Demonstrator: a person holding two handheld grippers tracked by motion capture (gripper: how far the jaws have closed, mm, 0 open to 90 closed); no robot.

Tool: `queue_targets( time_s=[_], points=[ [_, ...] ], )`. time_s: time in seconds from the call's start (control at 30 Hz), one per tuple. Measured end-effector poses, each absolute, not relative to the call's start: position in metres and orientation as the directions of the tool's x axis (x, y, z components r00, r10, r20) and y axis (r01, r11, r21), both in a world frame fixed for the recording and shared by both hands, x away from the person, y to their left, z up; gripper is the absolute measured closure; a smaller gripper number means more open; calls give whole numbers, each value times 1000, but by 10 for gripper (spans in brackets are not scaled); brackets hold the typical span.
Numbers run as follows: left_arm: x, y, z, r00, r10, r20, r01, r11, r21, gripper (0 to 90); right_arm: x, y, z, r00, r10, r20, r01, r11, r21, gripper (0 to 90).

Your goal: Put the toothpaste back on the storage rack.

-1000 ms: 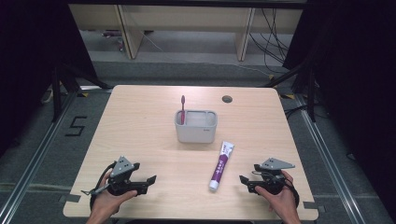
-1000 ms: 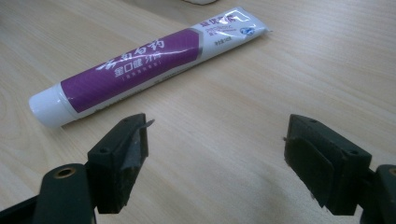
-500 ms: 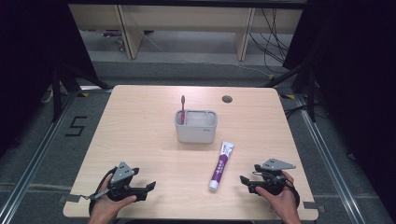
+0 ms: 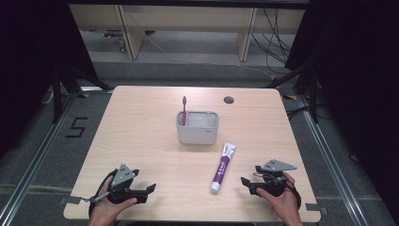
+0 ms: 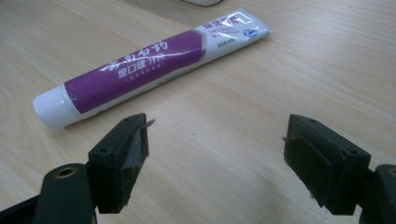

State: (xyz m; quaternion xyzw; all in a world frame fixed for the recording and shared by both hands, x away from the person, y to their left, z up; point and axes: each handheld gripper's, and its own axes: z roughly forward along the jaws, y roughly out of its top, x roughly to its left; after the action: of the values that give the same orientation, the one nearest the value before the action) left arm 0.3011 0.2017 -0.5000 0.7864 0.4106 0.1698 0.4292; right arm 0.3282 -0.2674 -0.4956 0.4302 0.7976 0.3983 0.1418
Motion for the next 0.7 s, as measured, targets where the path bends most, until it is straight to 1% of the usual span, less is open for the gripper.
queue_targets(
  time_s=[0.03,0.1,0.17,0.2,0.23,0.27,0.3,0.37,0.4,0.43,0.47,0.5,0.57,0.6,0.63,0.67,0.7],
  points=[
    [301,201,-500,601,794,-89,505,-291,813,152,329,-267,-496,-595,793,129,570,304,764,228],
    [301,202,-501,603,793,-86,506,-297,810,153,331,-269,-496,-612,783,116,550,314,774,227],
    [301,201,-501,602,794,-86,505,-295,812,152,332,-268,-496,-608,787,108,537,307,786,227],
    [301,201,-501,603,794,-85,503,-295,812,152,330,-266,-494,-597,788,150,567,282,774,227],
    [301,201,-501,604,793,-83,502,-297,812,152,332,-266,-494,-609,783,123,539,295,789,227],
    [301,201,-501,602,794,-85,503,-294,813,153,331,-264,-493,-598,785,160,563,270,782,231],
    [301,201,-501,605,792,-83,502,-298,812,152,334,-264,-492,-616,772,155,541,272,795,237],
    [300,201,-501,603,794,-80,502,-299,811,153,333,-259,-490,-607,773,182,549,242,800,257],
    [300,201,-501,600,796,-75,501,-301,811,152,334,-258,-488,-617,767,178,553,260,792,262],
    [300,203,-500,613,788,-58,497,-328,803,152,336,-255,-488,-623,760,185,550,257,794,276],
    [300,202,-501,610,790,-65,498,-318,807,153,334,-251,-485,-620,760,193,558,255,789,301],
    [300,201,-502,604,793,-74,495,-301,815,153,336,-251,-484,-641,747,176,538,274,797,314],
    [301,201,-502,605,793,-79,498,-299,814,153,334,-245,-481,-648,734,205,547,261,795,342],
    [301,202,-502,615,786,-66,494,-318,809,153,336,-243,-479,-671,720,179,522,286,804,354],
    [300,201,-503,606,792,-77,500,-304,811,153,335,-240,-479,-667,718,196,531,275,801,357],
    [300,202,-504,608,791,-70,503,-316,804,153,337,-238,-479,-687,706,169,507,300,808,370],
    [300,203,-503,617,785,-58,503,-337,796,153,335,-235,-477,-680,708,189,529,295,796,384]
  ],
)
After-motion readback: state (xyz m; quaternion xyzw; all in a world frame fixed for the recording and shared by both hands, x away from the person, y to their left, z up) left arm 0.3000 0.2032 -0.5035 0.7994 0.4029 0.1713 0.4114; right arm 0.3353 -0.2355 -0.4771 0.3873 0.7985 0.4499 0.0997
